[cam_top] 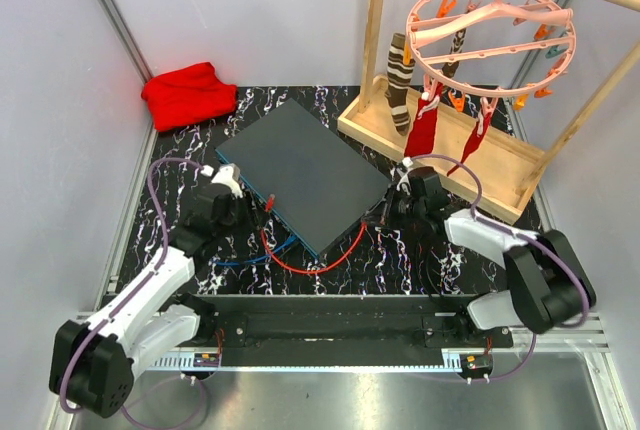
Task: Insert the plug into the switch port
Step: Pick up the connector from the center of the board.
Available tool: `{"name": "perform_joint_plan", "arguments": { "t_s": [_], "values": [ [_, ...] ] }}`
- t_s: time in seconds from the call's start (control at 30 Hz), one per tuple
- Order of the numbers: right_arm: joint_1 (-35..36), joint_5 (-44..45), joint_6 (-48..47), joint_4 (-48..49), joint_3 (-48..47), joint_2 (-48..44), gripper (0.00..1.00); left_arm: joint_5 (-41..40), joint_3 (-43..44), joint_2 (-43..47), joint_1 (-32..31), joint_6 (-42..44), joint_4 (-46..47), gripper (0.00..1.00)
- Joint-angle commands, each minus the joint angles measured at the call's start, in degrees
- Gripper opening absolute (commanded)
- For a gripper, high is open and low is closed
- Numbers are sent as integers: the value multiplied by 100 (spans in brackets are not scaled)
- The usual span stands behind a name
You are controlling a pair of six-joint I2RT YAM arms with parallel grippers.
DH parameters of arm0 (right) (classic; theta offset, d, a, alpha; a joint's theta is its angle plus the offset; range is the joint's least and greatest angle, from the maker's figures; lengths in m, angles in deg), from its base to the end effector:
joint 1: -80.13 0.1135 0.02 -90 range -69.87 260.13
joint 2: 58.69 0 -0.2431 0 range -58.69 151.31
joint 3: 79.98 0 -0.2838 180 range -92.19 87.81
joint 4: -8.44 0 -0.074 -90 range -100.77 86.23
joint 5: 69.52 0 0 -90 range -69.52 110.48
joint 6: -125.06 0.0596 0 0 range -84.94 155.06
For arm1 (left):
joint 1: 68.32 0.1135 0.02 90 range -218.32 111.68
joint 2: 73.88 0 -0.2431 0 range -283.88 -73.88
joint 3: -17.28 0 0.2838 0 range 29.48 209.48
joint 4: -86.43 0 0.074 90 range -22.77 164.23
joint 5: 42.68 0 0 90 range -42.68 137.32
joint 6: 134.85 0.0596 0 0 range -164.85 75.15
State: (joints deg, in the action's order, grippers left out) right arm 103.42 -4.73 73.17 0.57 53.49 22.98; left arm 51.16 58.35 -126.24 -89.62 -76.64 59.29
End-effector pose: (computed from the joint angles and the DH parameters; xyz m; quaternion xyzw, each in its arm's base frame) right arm 0.2751 0.1460 0.1034 0.0292 0.8987 0.3707 0.2324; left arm 0.2356 -0.0961 0.1675 -0.0678 0.8975 -0.2213 0.3754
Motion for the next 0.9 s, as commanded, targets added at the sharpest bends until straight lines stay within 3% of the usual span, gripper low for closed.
{"name": "perform_joint_plan", "arguments": {
  "t_s": [0.0, 0.07, 0.13, 0.37, 0.53, 0.73, 0.87],
  "values": [
    [412, 611, 539, -1265, -592, -773, 0, -583, 602, 480, 12, 709, -193, 55],
    [754, 1051, 803, -1758, -924, -880, 0, -691, 664, 656, -75, 893, -229, 65],
    [975, 1246, 1126, -1910, -1111, -872, 0, -919, 770, 920, -260, 1077, -194, 68],
    [1617, 1633, 1708, -2217, -2103, -144, 0, -1789, 937, 808, -2252, 1456, 482, 74],
    [1784, 1651, 1779, -2236, -2622, 147, 0, -2115, 972, 87, -3282, 1693, 1132, 75],
    [1881, 1721, 1876, -2227, -2702, 200, 0, -2168, 1060, -914, -3714, 1808, 1633, 72],
    [1925, 1757, 1946, -2192, -2614, 130, 1, -2255, 1244, -1434, -3890, 1852, 1643, 62]
  ]
}}
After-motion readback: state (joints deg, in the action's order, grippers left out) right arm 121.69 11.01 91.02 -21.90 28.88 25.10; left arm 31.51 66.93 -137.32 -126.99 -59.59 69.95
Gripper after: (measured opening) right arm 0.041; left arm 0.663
